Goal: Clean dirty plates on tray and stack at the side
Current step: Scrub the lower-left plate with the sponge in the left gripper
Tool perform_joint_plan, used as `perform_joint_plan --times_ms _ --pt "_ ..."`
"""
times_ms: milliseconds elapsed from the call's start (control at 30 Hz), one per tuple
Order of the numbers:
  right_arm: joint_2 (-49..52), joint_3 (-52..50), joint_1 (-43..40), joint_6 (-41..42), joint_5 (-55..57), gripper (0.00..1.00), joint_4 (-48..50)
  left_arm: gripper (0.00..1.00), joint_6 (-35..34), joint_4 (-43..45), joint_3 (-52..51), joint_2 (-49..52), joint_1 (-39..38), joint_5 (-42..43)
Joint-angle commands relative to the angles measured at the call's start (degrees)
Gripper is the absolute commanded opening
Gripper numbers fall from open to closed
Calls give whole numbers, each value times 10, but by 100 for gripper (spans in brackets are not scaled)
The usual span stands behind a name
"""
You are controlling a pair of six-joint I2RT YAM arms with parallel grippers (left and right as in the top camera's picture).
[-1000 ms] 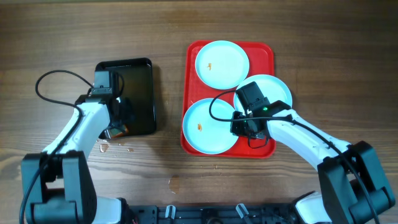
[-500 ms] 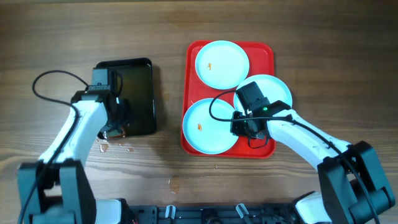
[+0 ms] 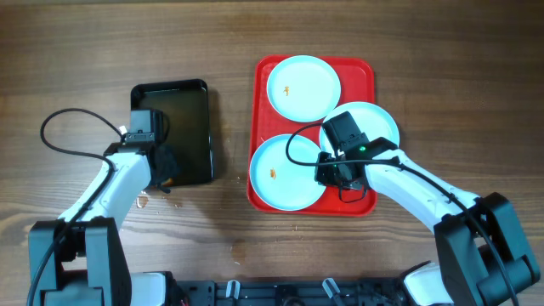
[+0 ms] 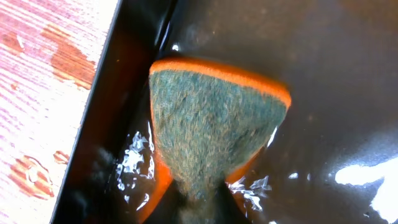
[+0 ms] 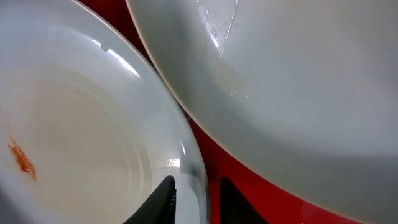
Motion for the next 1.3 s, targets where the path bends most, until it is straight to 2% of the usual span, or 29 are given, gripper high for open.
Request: perform_joint_plan --times_ms 0,133,300,433,500,633,700,800,933,1033,1267 --pt "7 -3 3 7 6 24 0 4 45 7 21 -10 3 59" --pt "7 -3 3 7 1 24 1 4 48 -32 85 -40 2 107" --pt "7 -3 3 8 1 24 1 4 48 -35 62 -33 2 93" --pt "7 -3 3 8 1 24 0 4 48 40 6 16 2 88" --pt "7 -3 3 8 1 24 1 4 48 50 1 31 2 92" --pt "7 -3 3 7 1 24 1 4 58 40 15 29 2 92" --pt "7 -3 3 6 1 24 1 4 61 -1 53 15 2 94" --pt "7 -3 3 6 1 24 1 4 61 -67 123 -12 2 149" --pt "7 -3 3 -12 -1 24 1 4 61 -96 154 -44 -10 255" --pt "7 -3 3 -24 -1 24 1 4 51 -96 154 -59 -57 311" --pt "7 -3 3 10 -6 24 1 4 -22 -56 153 -56 -236 287"
